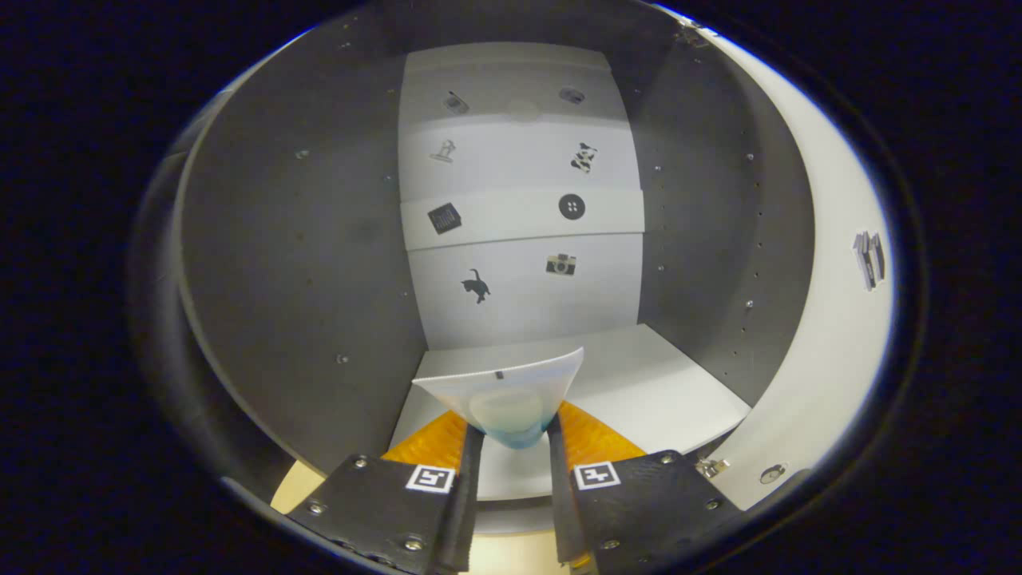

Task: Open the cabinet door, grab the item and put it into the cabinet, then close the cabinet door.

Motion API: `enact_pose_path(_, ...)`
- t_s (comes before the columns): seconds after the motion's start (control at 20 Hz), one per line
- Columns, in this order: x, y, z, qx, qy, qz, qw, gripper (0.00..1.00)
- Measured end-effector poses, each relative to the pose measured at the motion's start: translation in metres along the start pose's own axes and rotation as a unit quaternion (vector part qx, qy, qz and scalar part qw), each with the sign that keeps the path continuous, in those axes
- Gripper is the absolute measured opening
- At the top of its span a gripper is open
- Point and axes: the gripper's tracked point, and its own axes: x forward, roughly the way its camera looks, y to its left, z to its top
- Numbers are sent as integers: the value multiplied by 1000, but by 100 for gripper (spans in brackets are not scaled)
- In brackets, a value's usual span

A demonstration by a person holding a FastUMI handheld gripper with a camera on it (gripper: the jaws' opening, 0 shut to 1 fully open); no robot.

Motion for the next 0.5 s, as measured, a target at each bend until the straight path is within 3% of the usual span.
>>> enact_pose_path(0.5, 31, -9, -18, 9, 58, -23, 998, 40)
